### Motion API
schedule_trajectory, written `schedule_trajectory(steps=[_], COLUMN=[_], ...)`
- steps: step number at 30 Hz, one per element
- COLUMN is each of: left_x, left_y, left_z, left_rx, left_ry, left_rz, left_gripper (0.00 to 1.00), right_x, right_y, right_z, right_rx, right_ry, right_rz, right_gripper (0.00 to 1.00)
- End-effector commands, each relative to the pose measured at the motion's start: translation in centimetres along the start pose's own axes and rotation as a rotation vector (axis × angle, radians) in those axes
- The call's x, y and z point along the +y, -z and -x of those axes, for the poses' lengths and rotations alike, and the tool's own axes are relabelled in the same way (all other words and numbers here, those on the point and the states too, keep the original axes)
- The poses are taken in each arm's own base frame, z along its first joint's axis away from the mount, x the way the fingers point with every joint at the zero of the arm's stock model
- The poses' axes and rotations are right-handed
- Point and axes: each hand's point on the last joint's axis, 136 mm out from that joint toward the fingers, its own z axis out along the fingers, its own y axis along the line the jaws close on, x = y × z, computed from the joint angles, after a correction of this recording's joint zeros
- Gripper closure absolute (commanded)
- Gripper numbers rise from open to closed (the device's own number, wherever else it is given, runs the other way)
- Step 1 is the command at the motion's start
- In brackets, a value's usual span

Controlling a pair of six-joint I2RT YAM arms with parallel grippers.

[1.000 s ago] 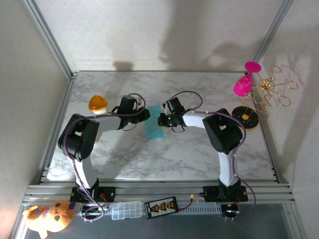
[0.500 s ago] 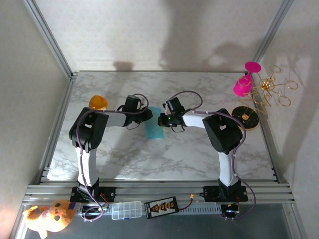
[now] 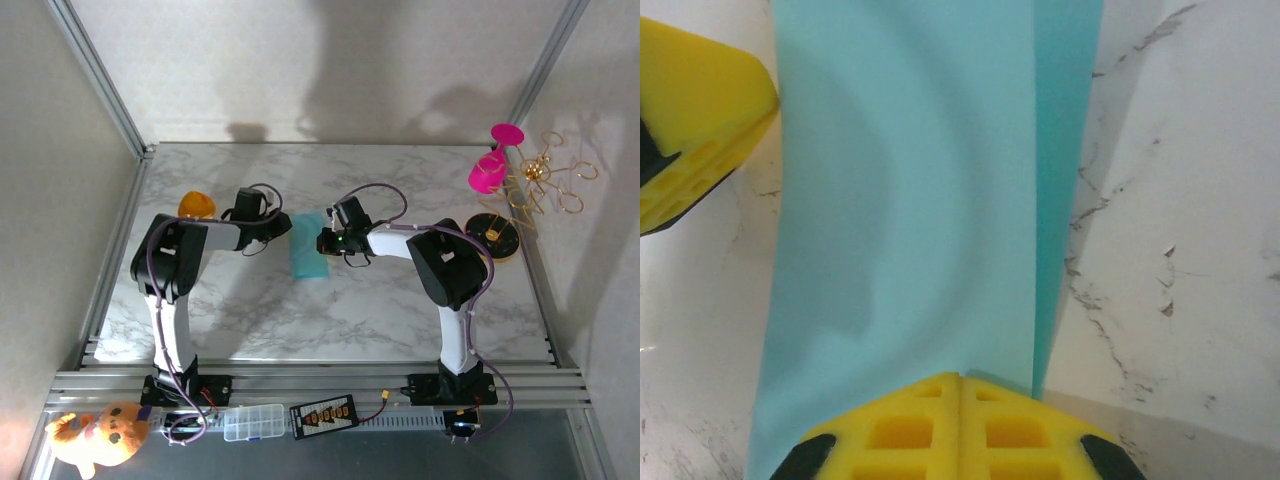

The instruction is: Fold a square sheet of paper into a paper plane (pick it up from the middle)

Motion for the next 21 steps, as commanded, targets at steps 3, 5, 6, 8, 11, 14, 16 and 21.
schedule_trajectory(steps=[3, 5, 6, 8, 11, 14, 16, 21], left_x=[-4.4, -4.8, -4.9, -5.0, -4.3, -3.3, -2.2, 0.6], left_y=[1.9, 1.6, 1.3, 0.4, -1.1, -2.1, -2.7, -4.0], left_z=[0.4, -0.1, -0.4, -0.6, -0.7, -0.4, -0.1, 0.0], left_rx=[-0.069, -0.059, -0.051, -0.034, -0.009, -0.003, -0.002, 0.008], left_ry=[-0.011, 0.001, 0.005, 0.011, 0.016, 0.017, 0.022, 0.042], left_rz=[-0.131, -0.149, -0.155, -0.152, -0.105, -0.039, 0.025, 0.129], left_gripper=[0.87, 0.87, 0.87, 0.87, 0.87, 0.87, 0.86, 0.86], right_x=[-16.9, -16.9, -16.9, -17.0, -17.0, -17.1, -17.1, -17.1], right_y=[1.0, 1.0, 1.0, 1.0, 1.0, 1.1, 1.0, 1.0], right_z=[-15.8, -16.0, -16.0, -16.2, -16.3, -16.3, -16.3, -16.4], right_rx=[0.44, 0.445, 0.445, 0.449, 0.451, 0.45, 0.452, 0.455], right_ry=[-0.106, -0.106, -0.106, -0.106, -0.106, -0.107, -0.107, -0.104], right_rz=[-0.623, -0.623, -0.624, -0.625, -0.627, -0.626, -0.627, -0.625], right_gripper=[1.0, 1.0, 1.0, 1.0, 1.0, 1.0, 1.0, 1.0])
